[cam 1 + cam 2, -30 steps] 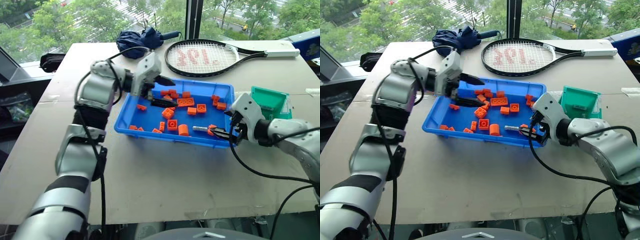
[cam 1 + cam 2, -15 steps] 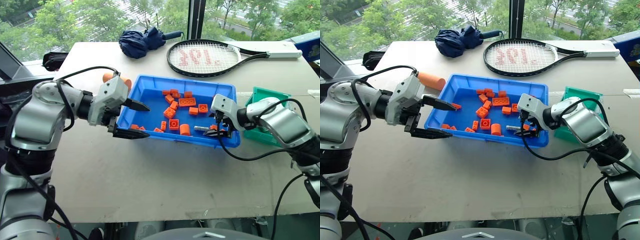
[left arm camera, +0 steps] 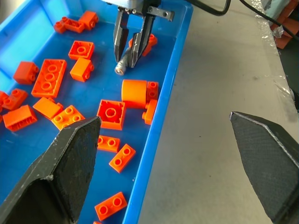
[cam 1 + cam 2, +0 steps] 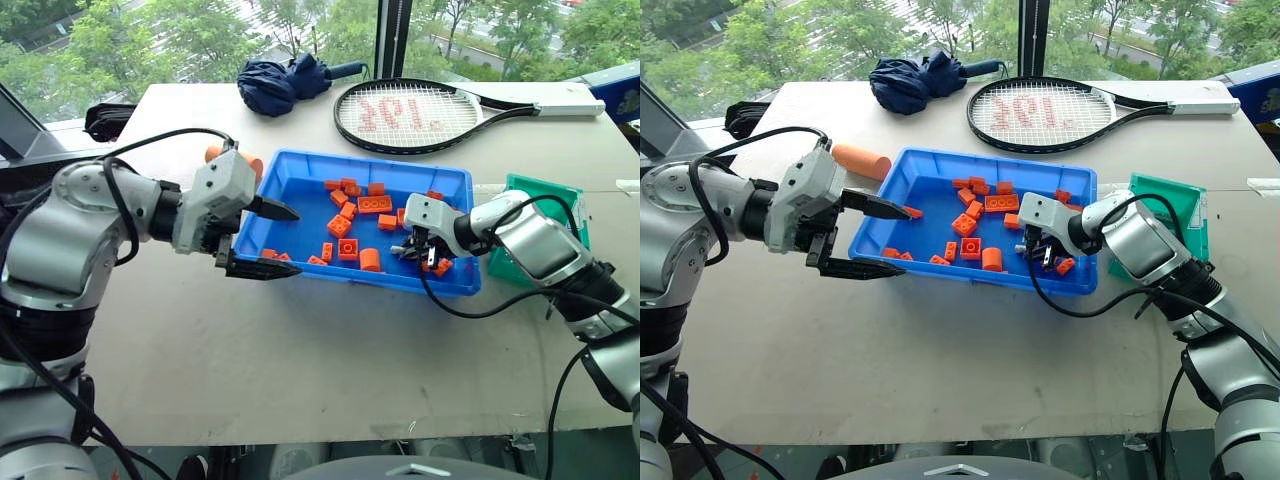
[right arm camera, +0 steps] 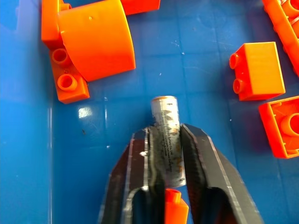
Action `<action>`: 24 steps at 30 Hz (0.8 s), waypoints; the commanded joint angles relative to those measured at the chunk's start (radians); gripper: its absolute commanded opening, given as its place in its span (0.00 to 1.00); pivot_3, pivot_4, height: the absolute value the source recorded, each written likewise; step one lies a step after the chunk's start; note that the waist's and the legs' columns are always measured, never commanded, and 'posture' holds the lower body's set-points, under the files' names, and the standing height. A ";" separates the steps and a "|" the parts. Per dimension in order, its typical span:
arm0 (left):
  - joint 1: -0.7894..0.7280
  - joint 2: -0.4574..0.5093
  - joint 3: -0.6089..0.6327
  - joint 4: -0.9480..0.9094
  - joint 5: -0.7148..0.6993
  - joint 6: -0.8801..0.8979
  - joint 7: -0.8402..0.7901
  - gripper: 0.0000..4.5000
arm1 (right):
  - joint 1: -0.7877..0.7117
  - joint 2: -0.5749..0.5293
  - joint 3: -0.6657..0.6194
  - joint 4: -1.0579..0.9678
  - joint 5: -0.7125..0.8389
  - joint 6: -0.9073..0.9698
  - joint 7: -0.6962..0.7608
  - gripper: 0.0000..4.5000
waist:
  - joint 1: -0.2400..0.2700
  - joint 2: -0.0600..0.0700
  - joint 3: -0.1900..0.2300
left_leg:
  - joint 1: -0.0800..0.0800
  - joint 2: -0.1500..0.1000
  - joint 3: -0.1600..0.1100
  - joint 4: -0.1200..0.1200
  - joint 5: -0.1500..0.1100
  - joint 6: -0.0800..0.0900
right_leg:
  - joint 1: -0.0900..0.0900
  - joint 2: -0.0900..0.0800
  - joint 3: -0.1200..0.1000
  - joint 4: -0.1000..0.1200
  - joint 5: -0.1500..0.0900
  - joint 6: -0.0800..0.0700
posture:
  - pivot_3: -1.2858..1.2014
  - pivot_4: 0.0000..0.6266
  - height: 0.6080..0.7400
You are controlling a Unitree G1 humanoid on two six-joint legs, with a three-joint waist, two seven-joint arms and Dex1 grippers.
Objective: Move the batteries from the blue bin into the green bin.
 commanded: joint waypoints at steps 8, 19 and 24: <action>-0.071 -0.026 0.001 -0.045 -0.084 0.009 0.043 1.00 | -0.008 -0.077 -0.300 -0.290 0.143 0.224 -0.032 0.01 | 0.006 0.000 0.000 | 0.000 0.000 0.000 0.000 0.000 0.000 | 0.000 0.000 0.000 0.000 0.000 0.000 | 0.52 0.24 1.00; -0.235 -0.227 -0.012 0.022 -0.161 0.002 0.152 1.00 | 0.175 -0.319 -0.721 -0.356 0.195 0.364 -0.162 0.01 | 0.022 0.000 0.000 | 0.000 -0.001 0.001 0.000 0.000 0.000 | 0.000 0.000 0.001 0.000 0.000 0.000 | 0.52 0.24 1.00; -0.271 -0.258 -0.048 0.054 -0.139 0.018 0.196 1.00 | 0.286 -0.361 -0.792 -0.322 0.190 0.360 -0.213 0.01 | 0.020 0.000 0.000 | 0.001 0.000 0.002 0.000 0.000 0.000 | 0.000 0.000 0.002 0.000 0.000 0.000 | 0.52 0.24 1.00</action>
